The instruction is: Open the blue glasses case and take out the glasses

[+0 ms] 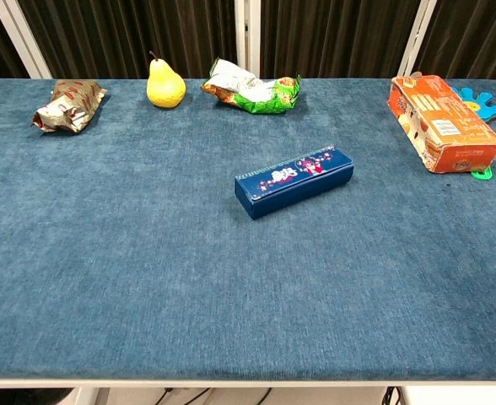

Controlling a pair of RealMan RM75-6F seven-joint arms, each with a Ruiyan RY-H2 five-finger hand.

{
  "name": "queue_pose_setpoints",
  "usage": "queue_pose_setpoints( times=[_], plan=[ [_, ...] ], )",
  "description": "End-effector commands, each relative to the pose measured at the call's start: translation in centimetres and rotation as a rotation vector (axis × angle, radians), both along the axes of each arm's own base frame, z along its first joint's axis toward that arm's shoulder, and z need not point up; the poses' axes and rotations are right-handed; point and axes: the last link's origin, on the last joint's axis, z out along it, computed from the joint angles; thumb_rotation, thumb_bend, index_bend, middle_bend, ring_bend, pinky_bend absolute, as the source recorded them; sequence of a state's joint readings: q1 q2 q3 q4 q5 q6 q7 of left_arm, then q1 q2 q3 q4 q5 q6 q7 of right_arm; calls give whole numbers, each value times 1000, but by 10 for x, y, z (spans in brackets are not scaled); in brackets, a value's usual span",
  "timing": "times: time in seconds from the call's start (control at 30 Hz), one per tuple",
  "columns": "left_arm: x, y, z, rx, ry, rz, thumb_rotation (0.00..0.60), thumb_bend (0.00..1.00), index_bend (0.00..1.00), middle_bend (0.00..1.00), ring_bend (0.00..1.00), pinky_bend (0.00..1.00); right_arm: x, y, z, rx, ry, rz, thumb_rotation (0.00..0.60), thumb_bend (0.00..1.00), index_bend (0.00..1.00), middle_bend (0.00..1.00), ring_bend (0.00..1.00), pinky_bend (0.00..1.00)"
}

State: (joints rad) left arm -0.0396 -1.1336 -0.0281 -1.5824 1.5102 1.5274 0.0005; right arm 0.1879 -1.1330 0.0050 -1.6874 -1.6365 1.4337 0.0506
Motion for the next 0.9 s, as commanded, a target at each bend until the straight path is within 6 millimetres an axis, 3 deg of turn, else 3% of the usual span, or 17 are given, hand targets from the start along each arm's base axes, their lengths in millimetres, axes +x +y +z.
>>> queue_pose_setpoints(
  times=[0.03,0.17,0.3,0.53,0.7,0.9],
  plan=[
    [0,0,0,0,0,0,600,165,509,535,415,407,1,1,0,-20,-1,17,600,176,93,172,0,0],
    [0,0,0,0,1,-2,600,166,509,535,415,407,8,-4,-8,32,-38,49,600,178,93,176,0,0],
    [0,0,0,0,2,-1,600,165,508,535,415,407,25,-24,-26,113,-16,122,600,199,94,180,0,0],
    [0,0,0,3,2,3,600,165,508,535,415,406,81,-84,-85,289,65,240,600,211,125,183,0,0],
    [0,0,0,4,1,5,600,166,508,535,415,405,114,-114,-126,360,122,276,600,216,129,183,0,0],
    [-1,0,0,4,-4,6,600,165,508,535,415,405,129,-139,-156,359,207,276,600,295,158,196,0,0]
  ],
)
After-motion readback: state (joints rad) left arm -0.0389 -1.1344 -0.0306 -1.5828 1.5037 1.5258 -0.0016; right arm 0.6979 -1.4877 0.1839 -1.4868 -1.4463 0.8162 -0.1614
